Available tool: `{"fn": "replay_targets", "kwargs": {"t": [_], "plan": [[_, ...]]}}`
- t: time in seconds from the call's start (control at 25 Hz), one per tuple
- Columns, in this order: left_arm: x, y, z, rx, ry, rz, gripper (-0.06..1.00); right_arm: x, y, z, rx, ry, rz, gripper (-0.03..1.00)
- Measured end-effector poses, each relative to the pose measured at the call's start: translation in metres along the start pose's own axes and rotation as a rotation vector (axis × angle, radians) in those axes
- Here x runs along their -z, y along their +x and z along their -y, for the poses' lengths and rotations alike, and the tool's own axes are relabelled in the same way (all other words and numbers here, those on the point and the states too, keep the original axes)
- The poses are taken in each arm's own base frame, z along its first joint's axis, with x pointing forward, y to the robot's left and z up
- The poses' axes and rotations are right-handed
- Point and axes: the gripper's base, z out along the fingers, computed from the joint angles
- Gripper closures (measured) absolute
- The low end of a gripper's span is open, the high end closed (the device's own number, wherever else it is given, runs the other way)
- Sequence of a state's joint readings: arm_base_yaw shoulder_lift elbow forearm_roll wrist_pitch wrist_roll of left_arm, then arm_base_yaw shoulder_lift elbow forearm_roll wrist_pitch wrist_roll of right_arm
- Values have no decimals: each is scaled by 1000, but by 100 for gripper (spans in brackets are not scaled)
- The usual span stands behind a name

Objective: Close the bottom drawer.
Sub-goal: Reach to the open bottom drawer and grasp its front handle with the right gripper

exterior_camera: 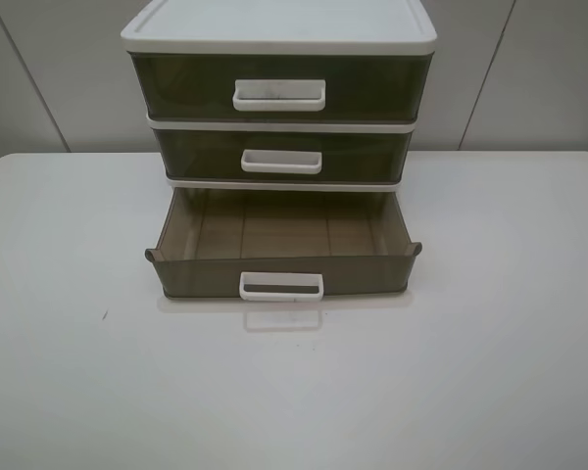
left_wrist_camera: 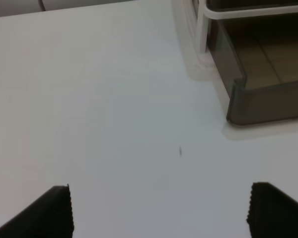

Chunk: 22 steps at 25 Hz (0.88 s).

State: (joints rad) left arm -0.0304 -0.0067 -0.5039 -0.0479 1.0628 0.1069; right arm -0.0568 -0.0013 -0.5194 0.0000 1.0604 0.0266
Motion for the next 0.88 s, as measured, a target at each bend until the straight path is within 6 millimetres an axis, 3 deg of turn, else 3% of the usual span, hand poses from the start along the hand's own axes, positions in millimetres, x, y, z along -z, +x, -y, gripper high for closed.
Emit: {"fn": "replay_targets", "kwargs": {"t": [0.88], "plan": [[0, 0, 0, 0, 0, 0, 23, 0, 0, 0, 0, 0, 0, 15]]}}
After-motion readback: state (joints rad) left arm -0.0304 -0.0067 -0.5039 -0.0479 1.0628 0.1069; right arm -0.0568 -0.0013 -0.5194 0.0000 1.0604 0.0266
